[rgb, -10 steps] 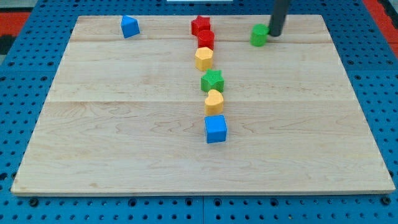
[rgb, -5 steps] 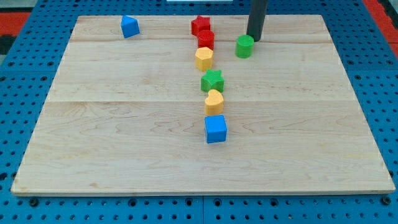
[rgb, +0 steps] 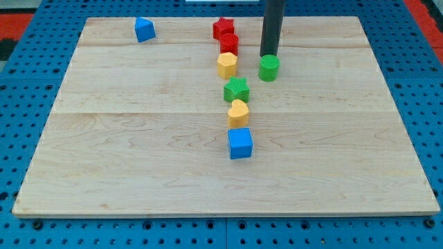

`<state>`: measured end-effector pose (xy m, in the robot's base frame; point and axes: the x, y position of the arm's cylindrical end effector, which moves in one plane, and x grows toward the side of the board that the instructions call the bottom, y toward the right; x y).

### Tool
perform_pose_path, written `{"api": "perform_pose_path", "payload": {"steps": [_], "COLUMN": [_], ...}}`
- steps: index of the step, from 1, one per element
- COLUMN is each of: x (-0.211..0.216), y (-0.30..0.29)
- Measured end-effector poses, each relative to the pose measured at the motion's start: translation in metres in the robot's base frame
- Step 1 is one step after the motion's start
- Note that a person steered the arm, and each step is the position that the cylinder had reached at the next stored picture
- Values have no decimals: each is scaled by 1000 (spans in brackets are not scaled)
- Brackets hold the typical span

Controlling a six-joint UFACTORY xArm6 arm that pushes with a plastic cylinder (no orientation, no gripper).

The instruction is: Push the green circle into the green star

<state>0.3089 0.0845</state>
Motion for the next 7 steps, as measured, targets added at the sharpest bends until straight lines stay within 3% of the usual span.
{"api": "perform_pose_path", "payload": {"steps": [7], "x": [73], "y": [22]}}
